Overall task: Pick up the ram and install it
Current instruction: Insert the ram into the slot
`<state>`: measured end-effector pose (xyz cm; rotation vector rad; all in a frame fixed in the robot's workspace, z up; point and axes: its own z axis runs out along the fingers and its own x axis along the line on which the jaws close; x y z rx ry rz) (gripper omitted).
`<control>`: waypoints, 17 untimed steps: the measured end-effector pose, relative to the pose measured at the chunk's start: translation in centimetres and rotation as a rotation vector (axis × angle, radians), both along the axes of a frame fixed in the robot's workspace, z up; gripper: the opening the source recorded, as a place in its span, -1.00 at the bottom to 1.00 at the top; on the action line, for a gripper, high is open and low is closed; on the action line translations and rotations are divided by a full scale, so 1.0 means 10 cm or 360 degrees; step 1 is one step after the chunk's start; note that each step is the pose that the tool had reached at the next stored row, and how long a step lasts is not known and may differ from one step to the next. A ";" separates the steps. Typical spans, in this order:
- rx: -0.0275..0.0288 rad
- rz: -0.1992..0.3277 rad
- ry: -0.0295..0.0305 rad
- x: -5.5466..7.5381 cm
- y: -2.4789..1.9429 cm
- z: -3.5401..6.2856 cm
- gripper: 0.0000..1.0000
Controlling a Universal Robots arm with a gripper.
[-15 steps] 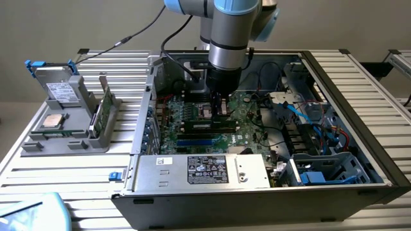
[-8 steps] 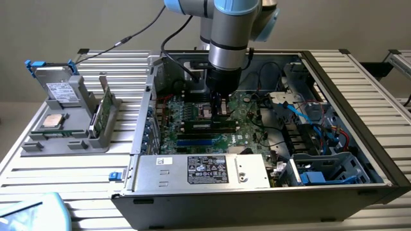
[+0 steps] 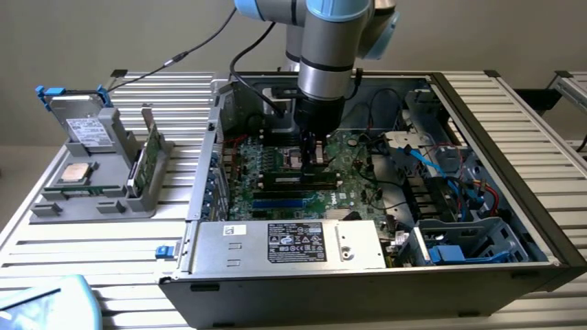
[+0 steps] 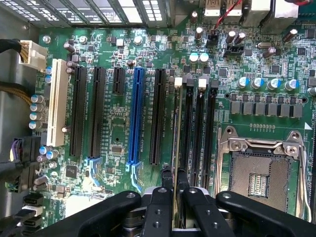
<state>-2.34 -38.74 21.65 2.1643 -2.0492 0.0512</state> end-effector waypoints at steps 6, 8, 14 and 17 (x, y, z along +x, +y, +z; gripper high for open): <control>0.00001 -0.0007 0.00002 0.01 0.007 -0.001 -0.72; 0.00000 -0.0009 0.00005 0.01 0.011 -0.002 -0.72; 0.00001 -0.0010 0.00003 0.01 0.011 -0.008 -0.72; 0.00000 -0.0010 0.00023 0.02 0.011 -0.008 -0.72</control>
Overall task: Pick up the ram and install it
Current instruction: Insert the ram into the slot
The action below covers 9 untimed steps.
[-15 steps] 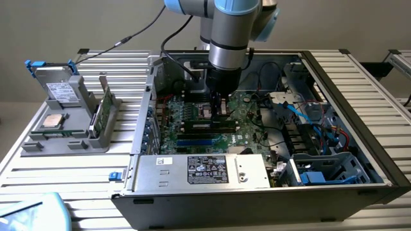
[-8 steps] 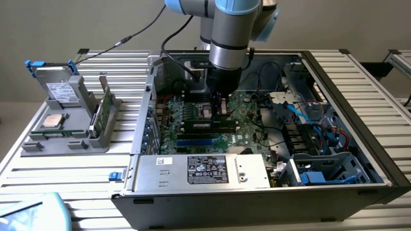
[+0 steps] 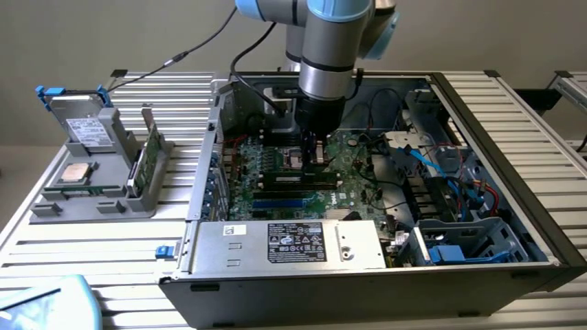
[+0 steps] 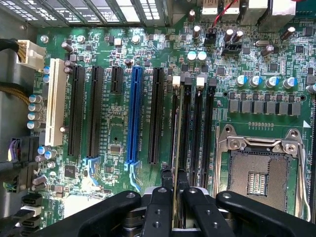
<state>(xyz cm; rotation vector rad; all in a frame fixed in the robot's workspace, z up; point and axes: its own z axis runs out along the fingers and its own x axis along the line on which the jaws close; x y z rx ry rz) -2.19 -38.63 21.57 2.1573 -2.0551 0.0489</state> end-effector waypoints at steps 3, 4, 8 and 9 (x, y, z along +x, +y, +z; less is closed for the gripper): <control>0.00002 0.0000 0.00111 0.00 0.000 0.006 -0.72; 0.00003 0.0000 0.00153 0.00 0.000 0.008 -0.72; 0.00001 0.0000 0.00244 0.00 0.000 0.016 -0.72; 0.00002 0.0000 0.00246 0.01 0.000 0.016 -0.72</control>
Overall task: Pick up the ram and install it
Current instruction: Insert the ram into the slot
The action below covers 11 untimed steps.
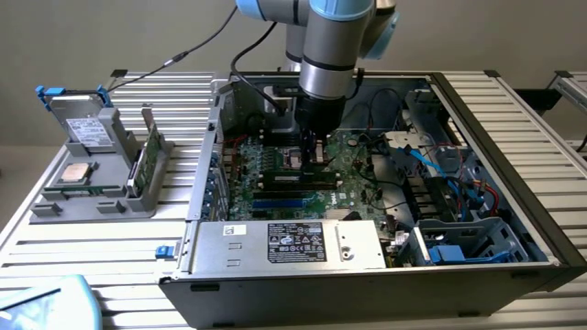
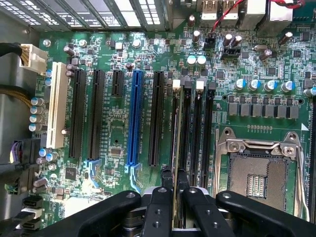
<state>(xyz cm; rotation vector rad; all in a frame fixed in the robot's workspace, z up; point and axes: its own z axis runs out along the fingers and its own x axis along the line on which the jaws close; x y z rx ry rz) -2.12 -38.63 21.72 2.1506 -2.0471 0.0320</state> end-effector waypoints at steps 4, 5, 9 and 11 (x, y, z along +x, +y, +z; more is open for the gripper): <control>-0.00004 0.0000 0.00000 0.00 0.000 0.003 -0.72; -0.00004 0.0000 -0.00001 0.00 0.000 0.005 -0.72; -0.00001 0.0000 -0.00002 0.00 0.000 0.035 -0.72; -0.00001 0.0000 -0.00001 0.00 0.000 0.050 -0.72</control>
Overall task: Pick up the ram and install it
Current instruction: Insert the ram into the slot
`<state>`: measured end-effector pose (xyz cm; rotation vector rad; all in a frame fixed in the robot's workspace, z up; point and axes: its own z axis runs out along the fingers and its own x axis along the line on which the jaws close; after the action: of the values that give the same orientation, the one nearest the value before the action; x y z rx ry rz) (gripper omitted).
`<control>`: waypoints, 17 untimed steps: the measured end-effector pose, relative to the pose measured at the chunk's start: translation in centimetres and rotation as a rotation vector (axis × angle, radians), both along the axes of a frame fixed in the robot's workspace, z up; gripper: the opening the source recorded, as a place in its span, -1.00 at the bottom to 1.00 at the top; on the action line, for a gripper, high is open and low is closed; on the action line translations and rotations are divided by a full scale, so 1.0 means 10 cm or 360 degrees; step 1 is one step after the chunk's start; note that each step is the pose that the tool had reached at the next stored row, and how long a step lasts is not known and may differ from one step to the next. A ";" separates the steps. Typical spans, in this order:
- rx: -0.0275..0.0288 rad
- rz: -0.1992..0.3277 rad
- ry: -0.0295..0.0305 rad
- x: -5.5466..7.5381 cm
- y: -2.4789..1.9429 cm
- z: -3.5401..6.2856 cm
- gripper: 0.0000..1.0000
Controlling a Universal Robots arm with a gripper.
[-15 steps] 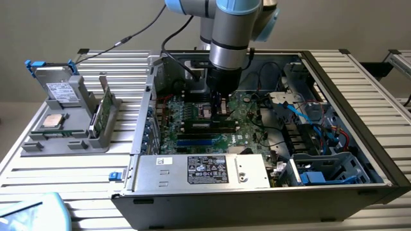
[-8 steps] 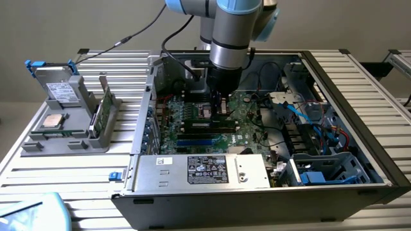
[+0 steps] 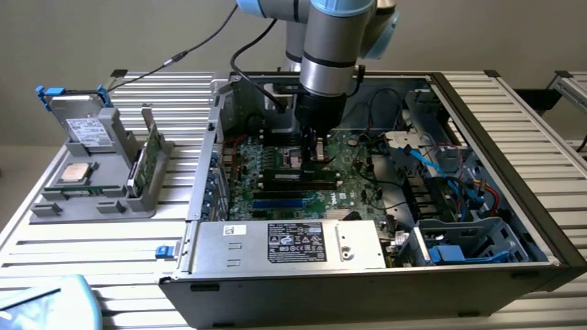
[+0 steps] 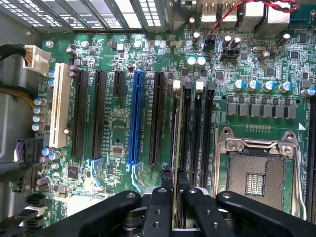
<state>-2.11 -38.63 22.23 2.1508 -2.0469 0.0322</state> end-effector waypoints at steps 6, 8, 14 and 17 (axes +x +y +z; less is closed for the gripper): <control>-0.00024 0.0000 0.00000 0.00 0.000 0.008 -0.72; -0.00035 0.0000 -0.00001 0.00 0.000 0.005 -0.72; -0.00066 0.0000 -0.00110 0.00 0.000 -0.005 -0.72; -0.00094 0.0000 -0.00134 0.00 0.000 -0.006 -0.72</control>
<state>-2.12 -38.63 22.16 2.1508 -2.0488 0.0473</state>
